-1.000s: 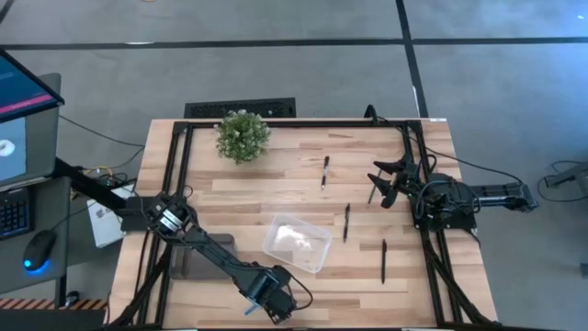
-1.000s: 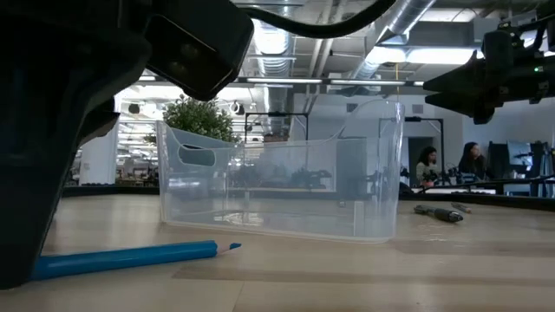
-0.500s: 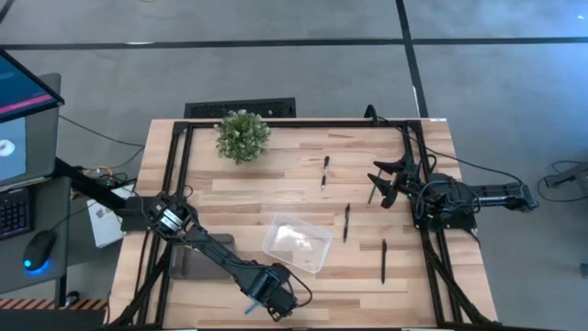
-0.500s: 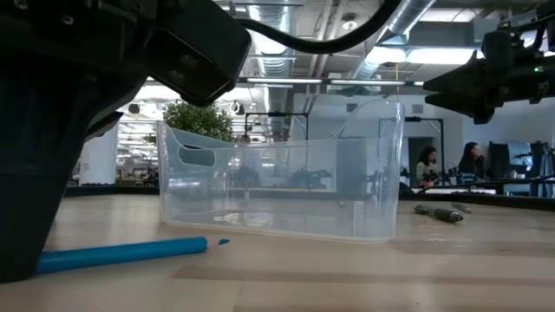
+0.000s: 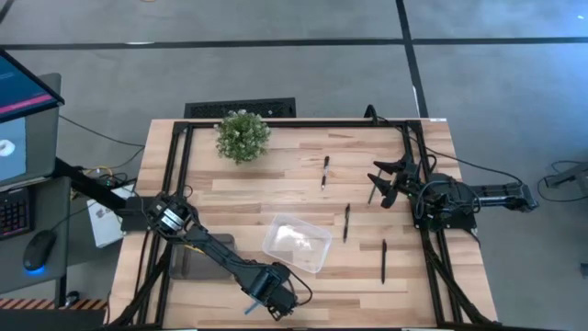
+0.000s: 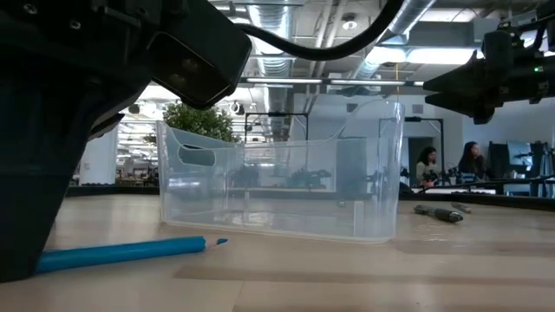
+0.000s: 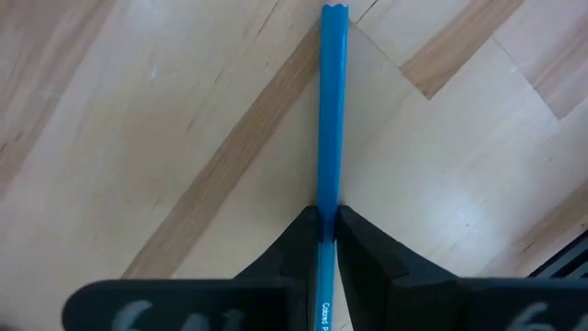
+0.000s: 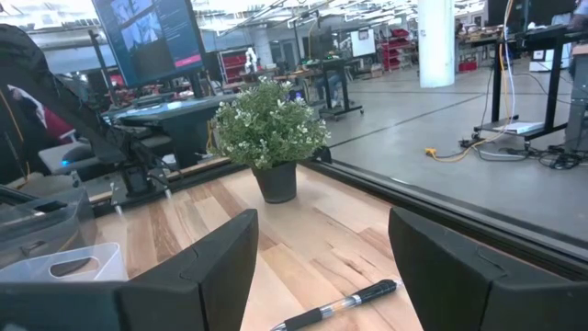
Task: Sort pens & pencils
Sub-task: Put the blue pencil into the black bin
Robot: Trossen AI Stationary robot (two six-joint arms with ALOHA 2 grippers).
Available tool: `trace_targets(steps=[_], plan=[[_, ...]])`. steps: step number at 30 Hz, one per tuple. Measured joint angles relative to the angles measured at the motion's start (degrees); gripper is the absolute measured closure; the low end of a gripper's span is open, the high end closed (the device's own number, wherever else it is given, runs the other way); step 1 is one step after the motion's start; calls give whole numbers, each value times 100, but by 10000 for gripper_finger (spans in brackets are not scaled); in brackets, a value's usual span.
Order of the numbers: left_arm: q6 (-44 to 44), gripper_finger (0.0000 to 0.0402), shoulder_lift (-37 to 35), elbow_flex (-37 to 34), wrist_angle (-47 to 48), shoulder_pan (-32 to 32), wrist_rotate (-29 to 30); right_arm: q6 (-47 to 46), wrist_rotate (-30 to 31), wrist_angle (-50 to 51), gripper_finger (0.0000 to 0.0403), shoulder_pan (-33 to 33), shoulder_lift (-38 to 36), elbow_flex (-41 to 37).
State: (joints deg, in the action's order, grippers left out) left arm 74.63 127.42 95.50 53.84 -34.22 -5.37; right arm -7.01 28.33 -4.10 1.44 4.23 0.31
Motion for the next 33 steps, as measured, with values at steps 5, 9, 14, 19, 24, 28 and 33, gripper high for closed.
trace_targets(steps=[5,9,14,19,24,28,33], plan=[[185,378,0,2,272,0,-103,0,0,0,135,0,0,1],[376,378,4,-7,863,-2,-209,0,1,0,135,0,0,-1],[289,378,7,-11,973,-2,-213,0,-2,0,135,0,0,1],[98,378,7,-22,800,9,-76,0,-2,0,135,0,0,1],[248,367,5,-22,755,0,159,0,-2,0,135,1,0,0],[240,352,4,-22,754,7,164,0,-2,0,135,0,0,1],[256,335,2,-22,746,9,166,0,-2,0,135,0,0,1]])
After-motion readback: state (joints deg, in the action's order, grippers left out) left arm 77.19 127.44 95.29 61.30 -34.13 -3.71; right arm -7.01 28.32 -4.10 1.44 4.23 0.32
